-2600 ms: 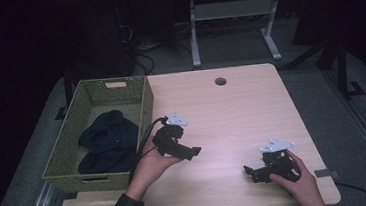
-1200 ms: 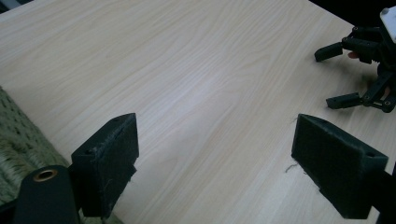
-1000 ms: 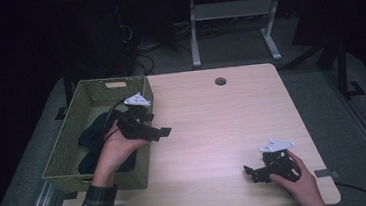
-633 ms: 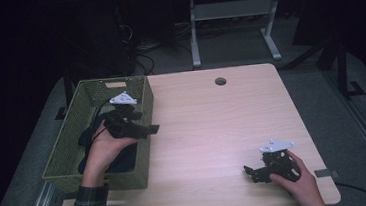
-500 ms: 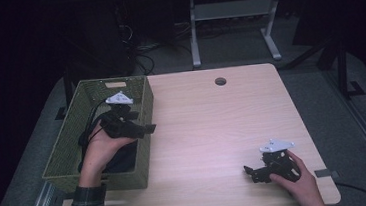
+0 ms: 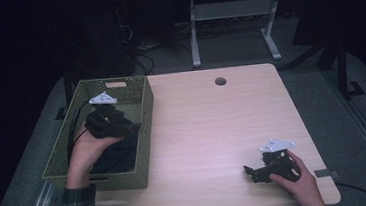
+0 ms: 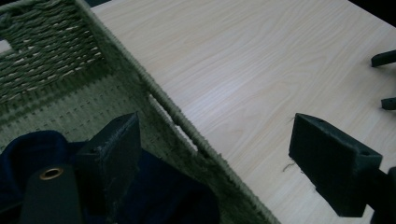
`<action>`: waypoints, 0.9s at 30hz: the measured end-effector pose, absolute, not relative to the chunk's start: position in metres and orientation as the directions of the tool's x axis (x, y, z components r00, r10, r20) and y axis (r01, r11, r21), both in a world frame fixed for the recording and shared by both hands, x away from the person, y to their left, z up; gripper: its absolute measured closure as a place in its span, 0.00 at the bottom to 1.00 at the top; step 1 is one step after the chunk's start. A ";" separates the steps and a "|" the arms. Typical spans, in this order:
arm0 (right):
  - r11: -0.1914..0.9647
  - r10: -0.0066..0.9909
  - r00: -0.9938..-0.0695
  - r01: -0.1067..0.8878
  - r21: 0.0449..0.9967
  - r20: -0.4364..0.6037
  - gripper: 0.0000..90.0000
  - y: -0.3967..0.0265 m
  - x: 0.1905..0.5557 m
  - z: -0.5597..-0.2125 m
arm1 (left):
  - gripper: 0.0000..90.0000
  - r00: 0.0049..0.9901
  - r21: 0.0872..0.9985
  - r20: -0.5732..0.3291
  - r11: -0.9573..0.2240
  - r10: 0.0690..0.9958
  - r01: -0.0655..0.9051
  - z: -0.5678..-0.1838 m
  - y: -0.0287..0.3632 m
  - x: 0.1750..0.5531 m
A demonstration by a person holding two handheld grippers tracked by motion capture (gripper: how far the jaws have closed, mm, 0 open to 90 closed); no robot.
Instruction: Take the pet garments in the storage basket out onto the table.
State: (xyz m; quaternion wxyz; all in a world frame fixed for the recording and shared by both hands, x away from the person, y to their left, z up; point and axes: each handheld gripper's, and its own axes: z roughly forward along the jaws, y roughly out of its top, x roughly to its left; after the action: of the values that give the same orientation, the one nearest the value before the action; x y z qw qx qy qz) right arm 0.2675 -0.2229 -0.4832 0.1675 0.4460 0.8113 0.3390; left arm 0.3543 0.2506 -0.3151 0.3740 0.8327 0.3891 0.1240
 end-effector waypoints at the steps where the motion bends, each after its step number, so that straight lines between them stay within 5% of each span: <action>1: 0.372 0.837 -0.546 0.610 0.699 0.031 0.00 -0.223 0.267 -0.483 | 0.18 0.664 0.719 -0.083 -0.416 0.744 0.557 -0.316 0.252 0.354; 27: 0.372 0.838 -0.546 0.611 0.699 0.032 0.00 -0.223 0.267 -0.483 | 0.18 0.547 0.653 -0.021 -0.403 0.837 0.642 -0.343 0.310 0.365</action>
State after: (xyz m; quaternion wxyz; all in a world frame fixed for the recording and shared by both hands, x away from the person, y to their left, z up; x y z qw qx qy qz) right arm 0.2674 -0.2229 -0.4832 0.1670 0.4465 0.8112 0.3388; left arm 0.3645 0.3098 -0.3426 0.3110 0.8226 0.4494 0.1569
